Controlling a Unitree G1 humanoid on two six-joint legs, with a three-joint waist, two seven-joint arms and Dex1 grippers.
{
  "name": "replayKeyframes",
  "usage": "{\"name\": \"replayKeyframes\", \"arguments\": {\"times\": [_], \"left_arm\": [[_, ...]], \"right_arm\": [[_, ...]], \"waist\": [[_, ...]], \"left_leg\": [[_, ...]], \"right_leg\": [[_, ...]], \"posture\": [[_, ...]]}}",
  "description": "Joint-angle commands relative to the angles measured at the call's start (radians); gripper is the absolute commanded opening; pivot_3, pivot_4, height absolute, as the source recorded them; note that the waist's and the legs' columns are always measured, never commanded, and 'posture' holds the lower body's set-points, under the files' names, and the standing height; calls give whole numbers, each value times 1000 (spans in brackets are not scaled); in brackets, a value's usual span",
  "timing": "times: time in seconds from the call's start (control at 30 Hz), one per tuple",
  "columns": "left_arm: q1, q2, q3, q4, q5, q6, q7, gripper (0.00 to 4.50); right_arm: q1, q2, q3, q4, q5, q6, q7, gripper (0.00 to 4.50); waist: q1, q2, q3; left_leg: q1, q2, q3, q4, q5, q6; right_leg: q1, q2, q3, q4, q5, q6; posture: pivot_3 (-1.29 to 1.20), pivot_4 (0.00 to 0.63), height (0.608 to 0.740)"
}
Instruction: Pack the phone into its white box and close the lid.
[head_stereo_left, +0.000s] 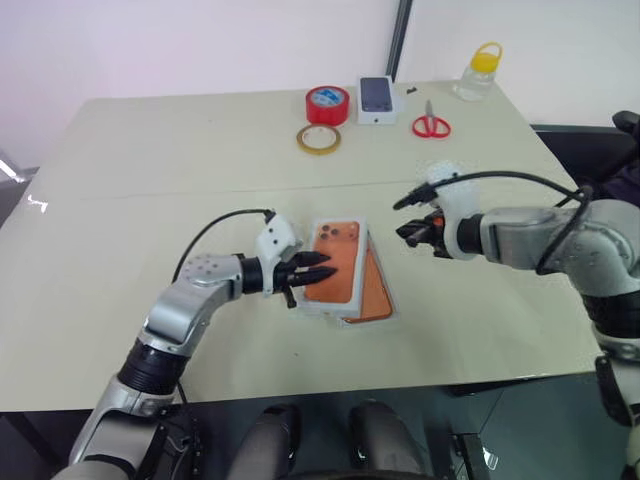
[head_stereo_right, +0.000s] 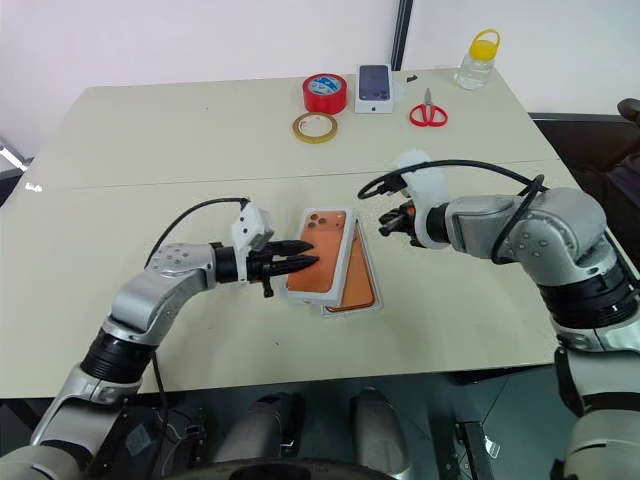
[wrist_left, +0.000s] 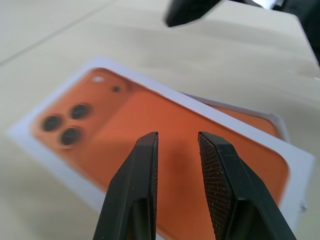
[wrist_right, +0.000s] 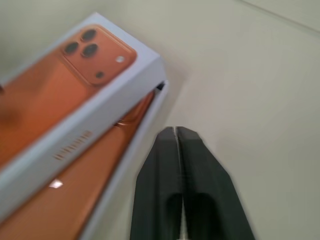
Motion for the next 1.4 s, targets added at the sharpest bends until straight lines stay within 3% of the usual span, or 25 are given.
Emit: {"name": "replayKeyframes", "arguments": {"times": [0.03,0.13,0.27,0.53,0.83,1.4], "left_arm": [[-25,35,94,4,-10,22,40,1316],[-37,68,104,36,20,16,51,1316],[-49,118,28,100,126,-7,50,1316],[-68,82,-87,109,174,6,-8,1316],[-54,40,-114,-4,107,64,-85,1316],[-39,2,-134,-104,95,140,-86,1316]], "right_arm": [[5,-28,59,-68,-170,-81,120,32],[23,-14,73,-82,-251,-100,178,32],[36,24,78,-97,-324,-95,233,32],[66,112,90,-139,-409,-51,290,32],[80,160,79,-154,-469,-21,334,32],[136,132,41,-205,-526,12,416,32]], "waist": [[-1,0,0],[2,0,0],[9,0,0],[30,-1,0],[26,-1,0],[28,-1,0]], "left_leg": [[0,0,0,0,0,0],[0,0,0,0,0,0],[0,0,0,0,0,0],[-1,-1,0,0,0,-1],[-1,-1,0,0,1,-2],[-1,-1,0,0,1,-1]], "right_leg": [[0,0,0,0,0,0],[0,0,0,0,0,0],[0,0,0,0,0,0],[0,-1,0,-1,0,0],[-1,-1,0,-1,0,0],[0,-1,0,-1,0,0]], "posture": [[0,150,740],[0,150,740],[0,150,740],[0,150,740],[0,150,740],[0,150,740]]}}
